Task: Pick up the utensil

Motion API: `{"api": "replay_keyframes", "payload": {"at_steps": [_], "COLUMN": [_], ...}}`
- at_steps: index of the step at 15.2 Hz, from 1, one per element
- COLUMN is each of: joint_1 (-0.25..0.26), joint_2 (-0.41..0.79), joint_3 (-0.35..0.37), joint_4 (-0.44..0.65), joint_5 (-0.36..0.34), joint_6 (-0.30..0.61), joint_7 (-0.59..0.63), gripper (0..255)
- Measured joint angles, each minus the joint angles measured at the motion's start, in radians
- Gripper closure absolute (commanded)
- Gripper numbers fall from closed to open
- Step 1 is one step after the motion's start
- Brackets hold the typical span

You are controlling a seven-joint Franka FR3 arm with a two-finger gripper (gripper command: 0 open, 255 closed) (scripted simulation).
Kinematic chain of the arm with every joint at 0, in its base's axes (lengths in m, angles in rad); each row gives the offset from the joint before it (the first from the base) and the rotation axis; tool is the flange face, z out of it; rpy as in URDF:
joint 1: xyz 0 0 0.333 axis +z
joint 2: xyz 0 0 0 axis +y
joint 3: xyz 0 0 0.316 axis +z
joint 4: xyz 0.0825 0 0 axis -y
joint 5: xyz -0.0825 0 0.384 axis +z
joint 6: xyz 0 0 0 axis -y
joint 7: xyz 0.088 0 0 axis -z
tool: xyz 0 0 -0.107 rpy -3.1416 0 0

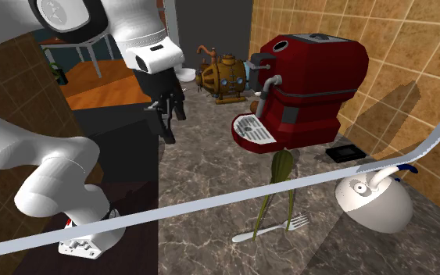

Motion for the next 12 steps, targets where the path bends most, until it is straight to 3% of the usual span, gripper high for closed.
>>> {"api": "replay_keyframes", "payload": {"at_steps": [3, 12], "joint_1": [0.010, 0.102], "joint_2": [0.023, 0.266], "joint_3": [-0.029, -0.236], "joint_4": [0.000, 0.092], "joint_5": [-0.015, -0.062], "joint_6": [0.030, 0.236], "joint_7": [-0.059, -0.502], "gripper": [0, 0]}}
